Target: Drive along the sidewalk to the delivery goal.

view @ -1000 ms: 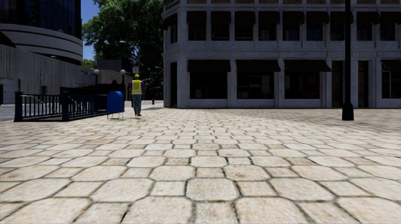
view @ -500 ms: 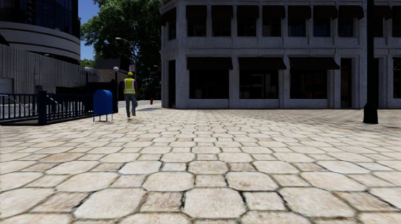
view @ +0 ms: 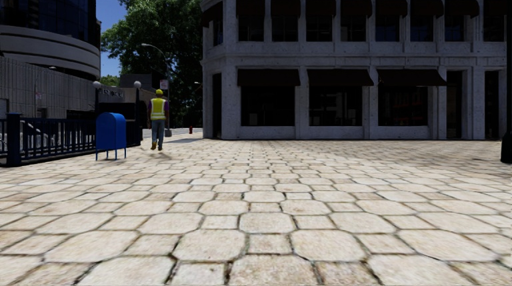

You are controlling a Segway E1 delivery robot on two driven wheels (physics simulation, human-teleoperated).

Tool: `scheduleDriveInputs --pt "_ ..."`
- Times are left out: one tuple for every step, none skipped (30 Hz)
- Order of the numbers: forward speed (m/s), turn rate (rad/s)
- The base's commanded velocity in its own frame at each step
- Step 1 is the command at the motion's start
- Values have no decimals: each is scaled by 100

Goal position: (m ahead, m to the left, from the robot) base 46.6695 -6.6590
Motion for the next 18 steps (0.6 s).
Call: scheduleDriveInputs --pt "200 0" --pt "200 0" --pt "200 0" --pt "200 0" --pt "200 0" --pt "200 0" --pt "200 0" --pt "200 18" --pt "200 25" --pt "200 25" --pt "200 28" --pt "200 28" --pt "200 28" --pt "200 28" --pt "200 28" --pt "200 28" --pt "200 28" --pt "200 28"
